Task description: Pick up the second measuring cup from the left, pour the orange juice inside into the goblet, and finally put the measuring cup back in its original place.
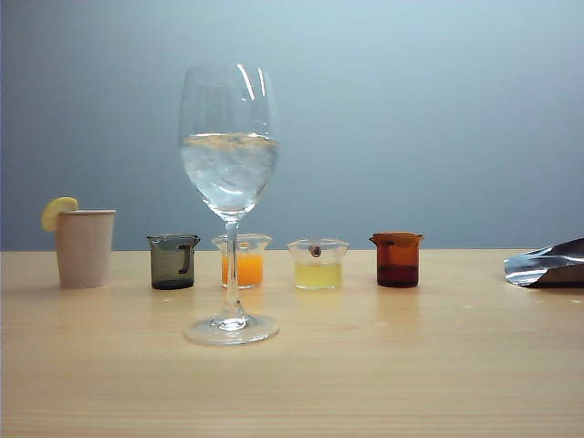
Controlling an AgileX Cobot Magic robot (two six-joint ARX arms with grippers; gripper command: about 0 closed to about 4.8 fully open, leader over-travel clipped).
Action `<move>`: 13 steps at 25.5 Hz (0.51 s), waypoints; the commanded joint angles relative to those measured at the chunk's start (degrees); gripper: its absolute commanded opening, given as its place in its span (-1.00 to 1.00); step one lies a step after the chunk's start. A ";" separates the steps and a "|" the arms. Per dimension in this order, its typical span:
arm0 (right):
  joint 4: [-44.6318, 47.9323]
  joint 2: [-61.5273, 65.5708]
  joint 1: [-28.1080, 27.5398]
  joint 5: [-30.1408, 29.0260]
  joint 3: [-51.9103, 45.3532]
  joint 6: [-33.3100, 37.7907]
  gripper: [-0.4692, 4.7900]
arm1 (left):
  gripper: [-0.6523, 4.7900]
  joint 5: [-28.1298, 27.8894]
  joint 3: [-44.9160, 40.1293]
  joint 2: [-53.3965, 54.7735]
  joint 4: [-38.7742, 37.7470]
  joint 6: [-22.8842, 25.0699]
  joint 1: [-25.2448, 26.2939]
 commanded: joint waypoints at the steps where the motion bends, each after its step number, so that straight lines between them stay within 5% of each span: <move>1: -0.31 0.02 0.00 0.04 -0.22 -0.15 -0.86 | -0.78 -0.11 0.13 0.00 0.76 0.09 0.00; 13: -1.97 0.02 0.11 -1.09 2.21 -0.17 -0.86 | -0.78 -2.19 0.37 0.00 1.36 0.48 -1.77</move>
